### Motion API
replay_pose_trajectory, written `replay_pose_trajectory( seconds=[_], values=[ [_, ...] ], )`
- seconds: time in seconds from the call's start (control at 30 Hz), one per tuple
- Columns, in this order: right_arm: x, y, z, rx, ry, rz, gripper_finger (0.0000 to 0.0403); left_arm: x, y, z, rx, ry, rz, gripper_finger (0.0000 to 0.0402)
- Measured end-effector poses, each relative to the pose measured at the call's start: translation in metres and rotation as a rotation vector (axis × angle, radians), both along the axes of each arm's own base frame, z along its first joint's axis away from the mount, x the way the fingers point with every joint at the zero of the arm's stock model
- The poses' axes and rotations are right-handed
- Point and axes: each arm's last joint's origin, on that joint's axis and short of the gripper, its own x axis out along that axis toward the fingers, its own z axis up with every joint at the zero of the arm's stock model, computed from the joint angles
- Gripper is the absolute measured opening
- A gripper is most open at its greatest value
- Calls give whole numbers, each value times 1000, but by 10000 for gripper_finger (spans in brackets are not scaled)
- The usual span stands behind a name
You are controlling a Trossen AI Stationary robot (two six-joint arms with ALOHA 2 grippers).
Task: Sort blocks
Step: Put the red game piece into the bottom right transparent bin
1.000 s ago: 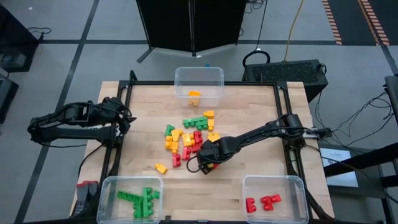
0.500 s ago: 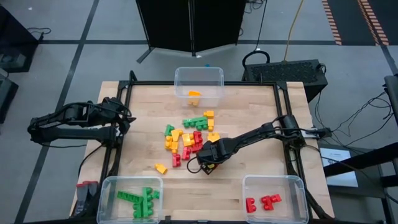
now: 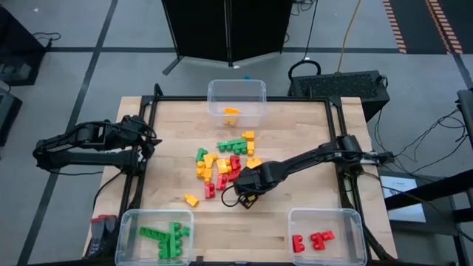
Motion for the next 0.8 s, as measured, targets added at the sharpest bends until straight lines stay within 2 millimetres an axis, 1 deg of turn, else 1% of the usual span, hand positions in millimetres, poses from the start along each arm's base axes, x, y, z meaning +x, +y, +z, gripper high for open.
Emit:
replay_pose_trajectory(
  seconds=[0.07, 0.13, 0.2, 0.33, 0.5, 0.57, 0.63, 0.73, 0.8],
  values=[
    [0, 2, 17, 10, -45, 9, 152, 0, 0, 0, 0, 0, 0, 287],
    [-5, 5, 36, 16, -66, 18, 152, 0, 0, 0, 0, 0, 0, 287],
    [-11, 12, 63, 28, -118, 31, 152, 0, 0, 0, 0, 1, 0, 287],
    [-40, 31, 116, 48, -158, 69, 152, 0, 0, 0, 0, 1, 0, 287],
    [-85, 55, 161, 67, -179, 16, 152, 0, 0, 0, 2, 2, -3, 287],
    [-104, 68, 175, 103, -187, -7, 152, 0, 0, 0, 4, 4, -6, 287],
    [-123, 82, 183, 132, -185, -27, 152, 0, 0, 0, 4, 4, -6, 287],
    [-150, 100, 188, 153, -152, -74, 152, 0, 0, 0, 4, 4, -5, 287],
    [-166, 111, 186, 141, -103, -120, 152, 0, 0, 0, 4, 3, -5, 287]
  ],
)
